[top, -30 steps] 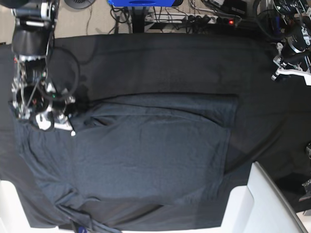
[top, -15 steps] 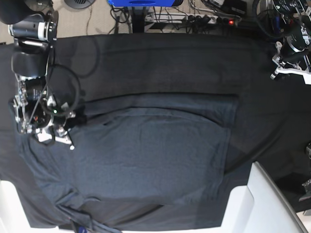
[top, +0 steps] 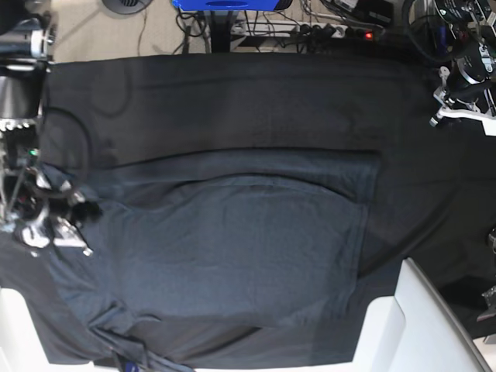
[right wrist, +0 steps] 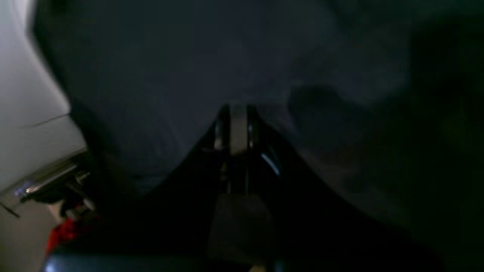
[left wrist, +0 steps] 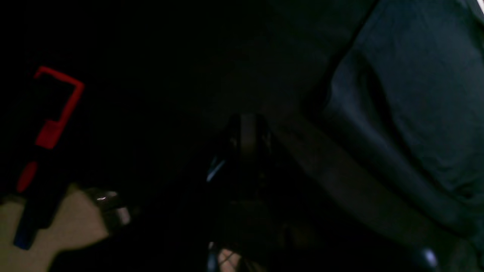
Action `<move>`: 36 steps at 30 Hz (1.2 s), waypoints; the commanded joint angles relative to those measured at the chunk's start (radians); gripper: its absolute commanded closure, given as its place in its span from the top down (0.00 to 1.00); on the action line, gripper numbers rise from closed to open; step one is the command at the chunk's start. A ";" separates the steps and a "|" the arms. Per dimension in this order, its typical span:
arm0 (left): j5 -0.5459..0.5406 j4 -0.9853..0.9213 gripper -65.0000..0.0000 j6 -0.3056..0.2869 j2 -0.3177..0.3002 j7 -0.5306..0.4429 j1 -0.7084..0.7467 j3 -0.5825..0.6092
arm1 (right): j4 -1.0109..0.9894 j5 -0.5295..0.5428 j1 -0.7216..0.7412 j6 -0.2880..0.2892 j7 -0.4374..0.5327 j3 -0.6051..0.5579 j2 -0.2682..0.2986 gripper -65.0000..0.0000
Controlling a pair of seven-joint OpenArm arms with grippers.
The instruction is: Fold the T-shirt properly
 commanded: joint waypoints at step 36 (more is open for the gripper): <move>0.041 0.015 0.02 -0.012 -0.010 -0.016 -0.002 -0.003 | -0.311 0.008 -0.146 0.154 0.272 0.404 0.069 0.60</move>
